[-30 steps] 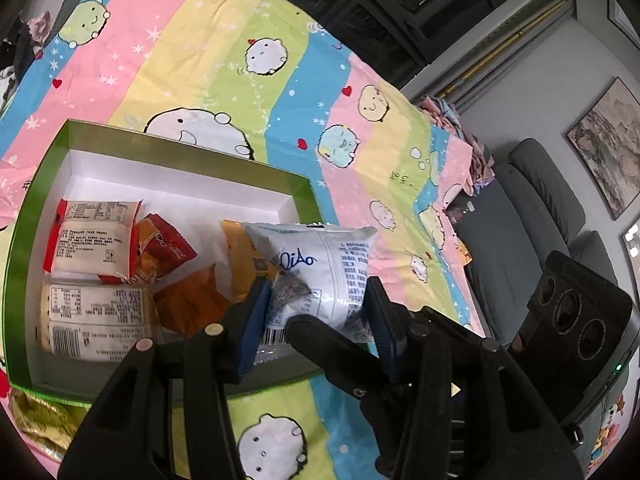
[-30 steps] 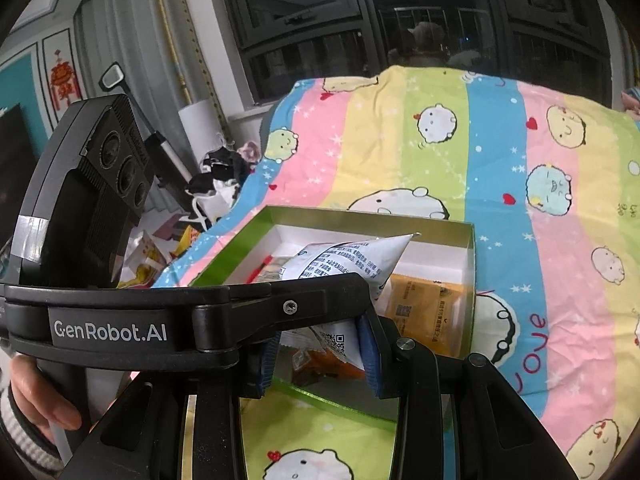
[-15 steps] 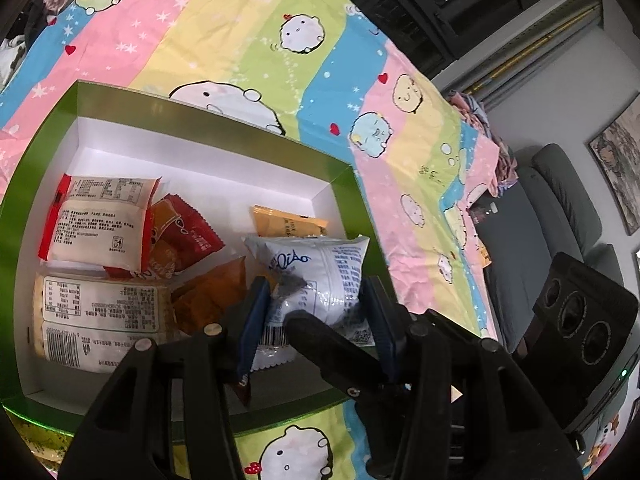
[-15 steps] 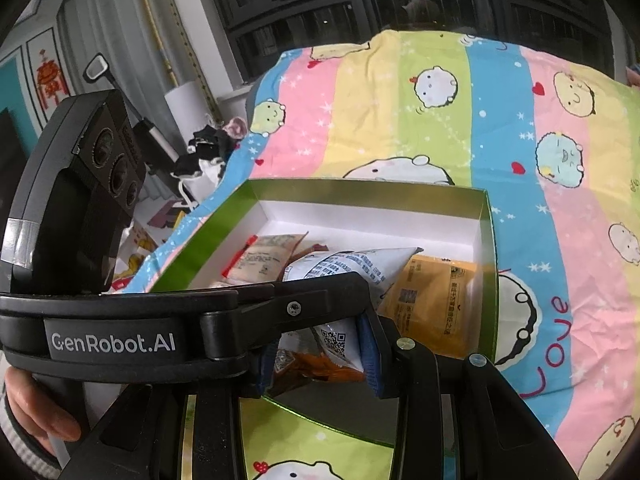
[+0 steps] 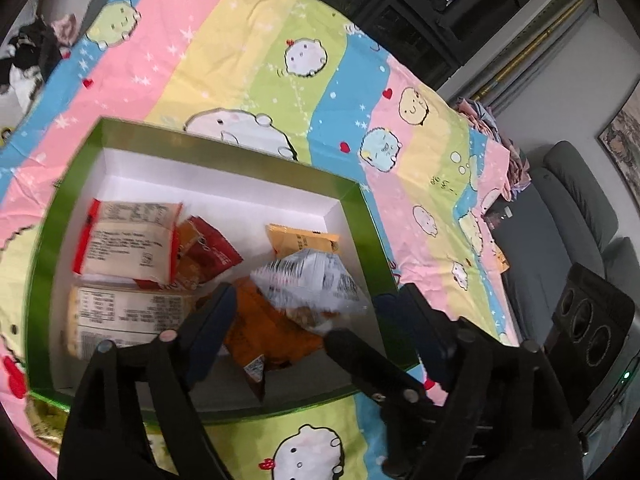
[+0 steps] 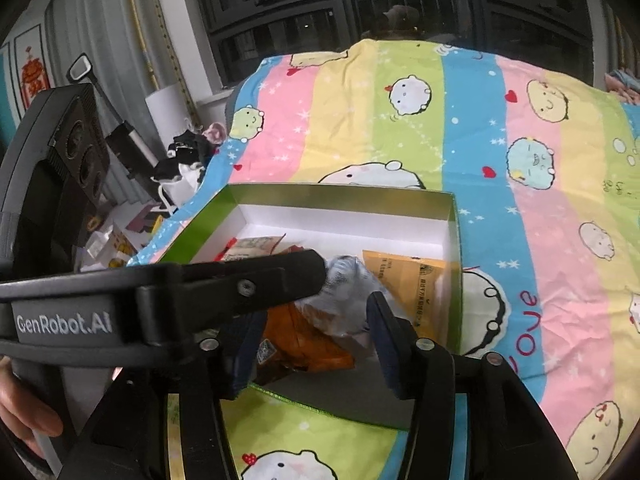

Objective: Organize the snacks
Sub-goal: 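Open the left gripper to drop the white packet into the box, then move the left gripper to the white-green carrot-print packet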

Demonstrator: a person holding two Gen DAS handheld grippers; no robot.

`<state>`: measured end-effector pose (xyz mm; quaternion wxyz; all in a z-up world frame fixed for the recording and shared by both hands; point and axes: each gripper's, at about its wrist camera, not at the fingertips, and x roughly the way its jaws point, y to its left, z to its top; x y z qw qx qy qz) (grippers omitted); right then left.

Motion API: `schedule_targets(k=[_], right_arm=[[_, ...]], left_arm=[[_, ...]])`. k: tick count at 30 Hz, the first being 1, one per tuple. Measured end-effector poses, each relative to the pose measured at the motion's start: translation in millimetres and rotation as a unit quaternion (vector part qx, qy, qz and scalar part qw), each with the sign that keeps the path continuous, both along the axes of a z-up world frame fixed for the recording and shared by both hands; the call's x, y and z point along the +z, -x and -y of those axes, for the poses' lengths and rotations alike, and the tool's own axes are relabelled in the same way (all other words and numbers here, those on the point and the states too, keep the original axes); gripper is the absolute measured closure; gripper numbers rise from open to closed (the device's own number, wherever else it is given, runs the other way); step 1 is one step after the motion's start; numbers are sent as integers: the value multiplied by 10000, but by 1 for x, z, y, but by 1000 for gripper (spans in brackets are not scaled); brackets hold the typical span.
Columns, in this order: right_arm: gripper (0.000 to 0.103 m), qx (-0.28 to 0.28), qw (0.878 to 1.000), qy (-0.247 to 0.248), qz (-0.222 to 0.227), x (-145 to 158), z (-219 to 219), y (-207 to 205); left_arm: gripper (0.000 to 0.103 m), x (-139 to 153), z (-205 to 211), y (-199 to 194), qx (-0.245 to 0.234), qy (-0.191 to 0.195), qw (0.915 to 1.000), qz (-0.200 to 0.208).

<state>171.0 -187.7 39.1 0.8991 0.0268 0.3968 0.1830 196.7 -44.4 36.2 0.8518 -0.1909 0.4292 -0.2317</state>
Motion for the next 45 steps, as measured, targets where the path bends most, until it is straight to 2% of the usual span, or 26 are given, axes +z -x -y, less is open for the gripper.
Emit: schedule_targets(k=[5,7,9,15,19,24,30,34,38,45], right_arm=[[39,-46,9997,124,184,12,-1,15],[35,-64,9996,131,242,18,-1,22],[33,-74,9994,99,327,25,-1,31],[31,-52,9986,13,528,44,2,58],[29,39,9986,-144,512,51,2,76],[29,52,9984,-190,533,56,2,90],[27,15,9982,-296,522,57,9,107],[27,23,9987,-351,357,47,13,116],[27,35,9993,-362,130,34,13,121],[27,78,9993,-347,-124,15,10,127]], left_arm=[[15,12,-7,14,120,-168,9996,196],[8,17,-10,22,180,-235,9992,280],[6,23,-13,31,229,-303,9986,373],[5,36,-19,62,290,-531,9962,623],[2,42,-24,82,315,-589,9951,728],[1,48,-34,105,377,-503,9951,757],[1,39,-57,125,644,-709,9941,514],[1,28,-80,136,958,-591,9931,318],[1,14,-97,147,1207,-651,9904,143],[1,-16,-114,159,1328,-538,9894,-215]])
